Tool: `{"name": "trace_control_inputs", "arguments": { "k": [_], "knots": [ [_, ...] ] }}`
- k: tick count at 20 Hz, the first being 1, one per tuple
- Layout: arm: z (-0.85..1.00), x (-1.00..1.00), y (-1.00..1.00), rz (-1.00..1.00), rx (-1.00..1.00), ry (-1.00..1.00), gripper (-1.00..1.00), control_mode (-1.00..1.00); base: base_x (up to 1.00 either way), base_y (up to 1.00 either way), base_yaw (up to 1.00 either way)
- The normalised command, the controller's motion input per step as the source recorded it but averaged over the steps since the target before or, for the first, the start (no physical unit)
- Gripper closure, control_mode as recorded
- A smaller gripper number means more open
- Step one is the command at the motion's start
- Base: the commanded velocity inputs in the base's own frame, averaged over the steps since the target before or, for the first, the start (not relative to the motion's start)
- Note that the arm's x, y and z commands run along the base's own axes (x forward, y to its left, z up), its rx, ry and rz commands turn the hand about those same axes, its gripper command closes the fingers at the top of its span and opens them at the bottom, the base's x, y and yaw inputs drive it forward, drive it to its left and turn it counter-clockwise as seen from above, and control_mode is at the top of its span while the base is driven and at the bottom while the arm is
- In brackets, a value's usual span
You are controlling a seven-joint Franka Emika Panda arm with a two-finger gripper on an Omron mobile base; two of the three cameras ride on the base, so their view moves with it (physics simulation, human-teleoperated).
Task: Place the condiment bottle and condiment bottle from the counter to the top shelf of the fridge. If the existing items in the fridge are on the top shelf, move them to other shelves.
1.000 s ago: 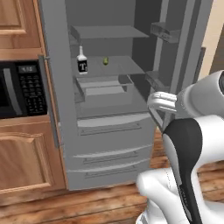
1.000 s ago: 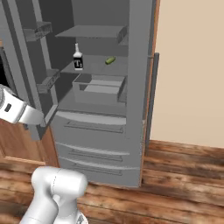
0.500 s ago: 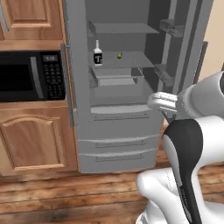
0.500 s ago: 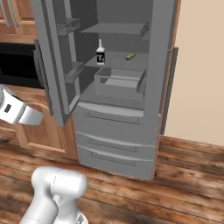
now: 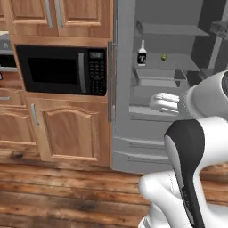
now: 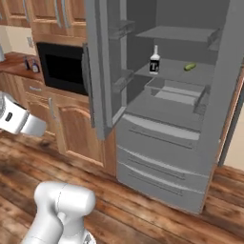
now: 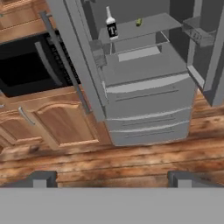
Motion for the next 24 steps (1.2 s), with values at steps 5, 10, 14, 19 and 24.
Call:
{"name": "trace_control_inputs", "arguments": {
  "k": [5,10,14,19,24],
  "knots": [
    [0.00,0.00,0.00,0.00,0.00,0.00,-1.00,1.00,0.71,0.82,0.34],
    [0.00,0.00,0.00,0.00,0.00,0.00,-1.00,1.00,1.00,1.00,0.22],
    [0.00,0.00,0.00,0.00,0.00,0.00,-1.00,1.00,1.00,1.00,0.11],
    [0.00,0.00,0.00,0.00,0.00,0.00,-1.00,1.00,1.00,1.00,0.04],
    [0.00,0.00,0.00,0.00,0.00,0.00,-1.00,1.00,1.00,1.00,0.00]
  ]
}}
